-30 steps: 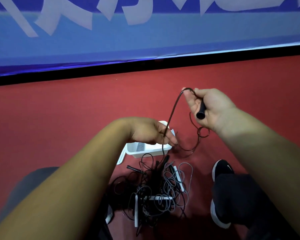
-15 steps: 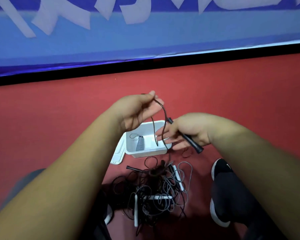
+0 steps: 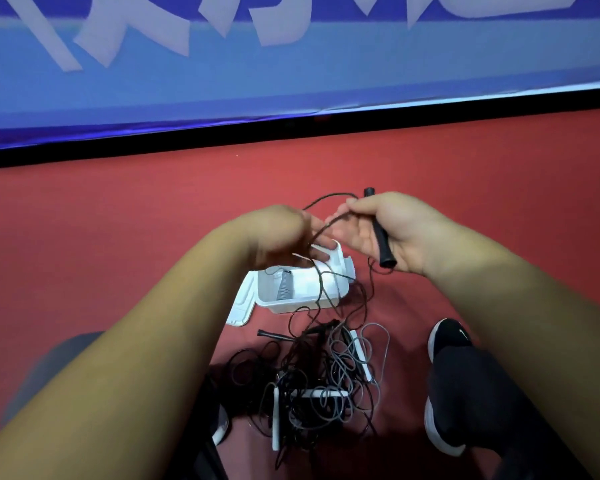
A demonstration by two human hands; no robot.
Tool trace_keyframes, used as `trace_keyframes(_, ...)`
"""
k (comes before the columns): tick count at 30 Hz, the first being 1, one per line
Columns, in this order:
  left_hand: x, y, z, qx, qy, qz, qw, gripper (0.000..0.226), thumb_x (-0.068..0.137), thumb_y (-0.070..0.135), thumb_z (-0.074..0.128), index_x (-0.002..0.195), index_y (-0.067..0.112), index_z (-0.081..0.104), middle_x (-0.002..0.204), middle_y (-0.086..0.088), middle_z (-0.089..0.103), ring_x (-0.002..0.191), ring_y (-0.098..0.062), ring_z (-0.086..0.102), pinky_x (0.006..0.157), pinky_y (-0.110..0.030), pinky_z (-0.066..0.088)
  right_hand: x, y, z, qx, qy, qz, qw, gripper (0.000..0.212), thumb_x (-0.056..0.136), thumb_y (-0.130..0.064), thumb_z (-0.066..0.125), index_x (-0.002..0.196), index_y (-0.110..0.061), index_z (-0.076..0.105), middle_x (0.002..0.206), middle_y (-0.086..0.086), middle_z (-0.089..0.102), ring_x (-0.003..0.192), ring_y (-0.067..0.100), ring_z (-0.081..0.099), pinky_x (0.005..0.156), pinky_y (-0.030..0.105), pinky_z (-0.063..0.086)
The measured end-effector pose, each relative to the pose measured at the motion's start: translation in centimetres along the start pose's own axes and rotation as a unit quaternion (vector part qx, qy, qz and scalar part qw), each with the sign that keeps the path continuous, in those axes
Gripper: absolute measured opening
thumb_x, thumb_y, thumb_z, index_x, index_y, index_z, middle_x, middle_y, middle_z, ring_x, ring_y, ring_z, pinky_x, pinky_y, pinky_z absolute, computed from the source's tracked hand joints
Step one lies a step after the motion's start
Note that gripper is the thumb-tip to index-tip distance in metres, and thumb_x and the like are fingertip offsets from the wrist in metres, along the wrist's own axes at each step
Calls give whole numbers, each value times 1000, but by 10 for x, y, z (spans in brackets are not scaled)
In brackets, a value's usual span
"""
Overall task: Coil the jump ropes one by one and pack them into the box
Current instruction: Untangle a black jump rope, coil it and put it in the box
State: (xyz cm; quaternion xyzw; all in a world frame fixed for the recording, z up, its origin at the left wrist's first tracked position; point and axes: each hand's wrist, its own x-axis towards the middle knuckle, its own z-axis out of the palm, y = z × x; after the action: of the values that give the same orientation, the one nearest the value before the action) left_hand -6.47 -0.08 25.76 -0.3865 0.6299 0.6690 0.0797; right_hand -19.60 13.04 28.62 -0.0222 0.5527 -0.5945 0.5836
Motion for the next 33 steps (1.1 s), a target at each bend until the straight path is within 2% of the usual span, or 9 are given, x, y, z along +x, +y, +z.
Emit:
trace_keyframes(4,-9,-5,9,180,-164,6,970,57,92,-19,39,119,17,74,126,-1,75,120,-11,65,99,-33,47,-4,-15,-5,162,8,-44,986,14,110,-7,54,100,1,59,75,15,76,57,14,74,54,23,61)
trace_keyframes(7,-10,-10,9,245,-192,1,950,36,103,-5,51,123,12,75,115,7,76,105,1,65,100,-24,45,-5,-21,-13,247,19,-65,967,4,109,-4,56,110,0,57,79,16,77,57,16,74,52,23,59)
trace_keyframes(10,-9,-13,9,205,-200,-23,958,26,106,2,54,123,6,73,115,-5,78,105,-11,73,92,-23,54,-2,-23,-21,269,39,-84,959,7,109,-4,54,106,1,56,81,20,77,64,21,77,56,27,62)
trace_keyframes(12,-12,-9,9,175,-173,-30,969,21,106,6,56,120,5,73,117,-10,77,111,-22,74,90,-28,59,3,-22,-25,258,57,-82,961,15,111,-9,53,109,5,58,83,21,77,71,26,79,58,33,64)
trace_keyframes(16,-17,3,11,75,-106,4,992,16,104,10,62,114,4,73,105,-13,78,97,-24,78,75,-28,65,15,-15,-32,114,99,-27,988,44,115,-33,45,117,7,63,101,24,79,85,32,81,61,41,67)
trace_keyframes(19,-17,12,12,-28,-43,45,998,10,100,7,67,105,4,74,91,-14,77,82,-22,79,62,-26,64,20,-1,-29,-95,99,33,990,31,113,-30,50,119,-5,69,111,14,79,96,30,80,78,43,67)
trace_keyframes(22,-15,18,9,-64,37,86,994,12,93,5,74,104,-1,74,84,-18,74,70,-21,77,58,-25,63,21,18,-24,-253,45,80,963,19,106,-16,57,114,-19,74,120,2,79,110,25,76,101,48,60)
trace_keyframes(28,-11,18,-2,-4,208,155,966,18,85,9,85,81,1,70,67,-18,69,54,-24,66,61,-33,65,18,42,-10,-294,-83,108,946,26,102,-13,60,116,-27,77,122,-12,78,125,16,67,111,39,53)
trace_keyframes(33,-11,18,-9,26,268,177,947,25,86,14,85,85,-1,65,60,-15,68,47,-25,65,60,-39,65,20,52,-1,-248,-129,63,958,20,105,-21,64,119,-26,77,120,-5,79,125,18,68,113,44,51)
